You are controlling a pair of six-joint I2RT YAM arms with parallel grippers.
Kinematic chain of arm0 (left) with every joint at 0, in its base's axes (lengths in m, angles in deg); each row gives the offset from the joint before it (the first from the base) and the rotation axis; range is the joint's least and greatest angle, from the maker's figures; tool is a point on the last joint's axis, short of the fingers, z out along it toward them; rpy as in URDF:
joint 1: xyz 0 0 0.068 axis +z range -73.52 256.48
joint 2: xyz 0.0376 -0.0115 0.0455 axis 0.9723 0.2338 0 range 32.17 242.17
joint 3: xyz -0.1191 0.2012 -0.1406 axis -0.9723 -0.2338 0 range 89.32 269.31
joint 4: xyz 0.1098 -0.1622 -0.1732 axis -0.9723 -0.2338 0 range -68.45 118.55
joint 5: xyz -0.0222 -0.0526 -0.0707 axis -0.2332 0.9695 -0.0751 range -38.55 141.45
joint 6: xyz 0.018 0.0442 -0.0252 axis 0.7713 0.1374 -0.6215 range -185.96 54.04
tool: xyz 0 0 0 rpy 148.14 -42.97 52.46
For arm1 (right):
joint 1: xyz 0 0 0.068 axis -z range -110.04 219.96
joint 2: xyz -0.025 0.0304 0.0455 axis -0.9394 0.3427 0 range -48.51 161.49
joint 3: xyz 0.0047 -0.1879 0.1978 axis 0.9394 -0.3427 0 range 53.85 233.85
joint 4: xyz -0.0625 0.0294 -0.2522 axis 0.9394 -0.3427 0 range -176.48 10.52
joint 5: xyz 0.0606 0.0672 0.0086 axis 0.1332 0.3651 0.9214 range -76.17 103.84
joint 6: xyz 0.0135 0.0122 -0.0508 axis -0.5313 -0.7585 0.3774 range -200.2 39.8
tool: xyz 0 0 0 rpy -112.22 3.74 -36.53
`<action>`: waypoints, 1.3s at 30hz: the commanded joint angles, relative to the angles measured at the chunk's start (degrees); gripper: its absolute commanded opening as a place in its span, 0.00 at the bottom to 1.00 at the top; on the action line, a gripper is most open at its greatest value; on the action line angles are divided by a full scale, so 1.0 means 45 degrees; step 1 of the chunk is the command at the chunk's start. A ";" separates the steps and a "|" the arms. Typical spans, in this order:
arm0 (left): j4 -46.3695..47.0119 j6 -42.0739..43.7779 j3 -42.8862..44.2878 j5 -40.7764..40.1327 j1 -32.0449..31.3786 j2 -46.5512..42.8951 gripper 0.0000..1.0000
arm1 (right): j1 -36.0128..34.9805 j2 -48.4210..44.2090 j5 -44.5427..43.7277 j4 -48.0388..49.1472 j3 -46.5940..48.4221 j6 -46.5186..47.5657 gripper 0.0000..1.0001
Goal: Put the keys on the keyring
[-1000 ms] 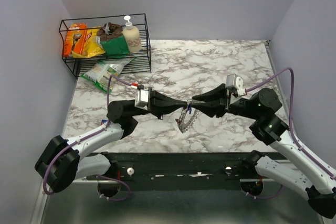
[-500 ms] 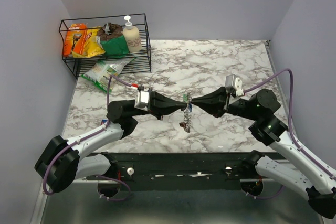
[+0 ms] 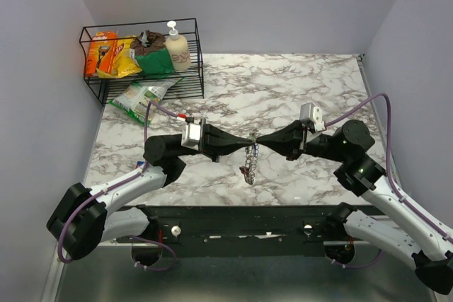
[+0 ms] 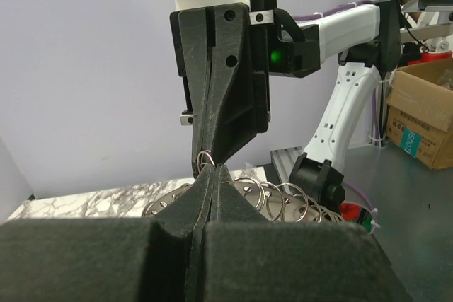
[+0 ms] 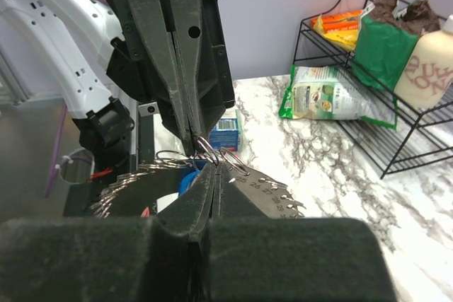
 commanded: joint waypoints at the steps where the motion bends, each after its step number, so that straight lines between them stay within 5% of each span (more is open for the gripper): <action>1: 0.1203 0.0233 0.0563 0.0045 -0.0031 -0.0335 0.00 | 0.0088 0.0055 0.0541 -0.0363 -0.0311 0.0177 0.01; 17: 0.0578 0.0565 0.0739 0.0103 -0.0012 -0.0667 0.00 | 0.0069 0.0250 0.0854 -0.0968 -0.0390 0.0938 0.01; 27: 0.0089 0.0838 0.0525 0.0162 -0.0012 -0.0726 0.00 | 0.0069 -0.0823 -0.0162 -0.0735 -0.0507 0.0939 0.52; 33: 0.0245 0.0760 0.0407 0.0142 -0.0012 -0.0687 0.00 | 0.0069 -0.1020 0.0032 0.0046 -0.0566 0.0509 0.61; 39: 0.0479 0.0585 0.0387 0.0162 -0.0012 -0.0609 0.00 | 0.0069 -0.0396 0.0853 0.1179 -0.0488 -0.0272 0.59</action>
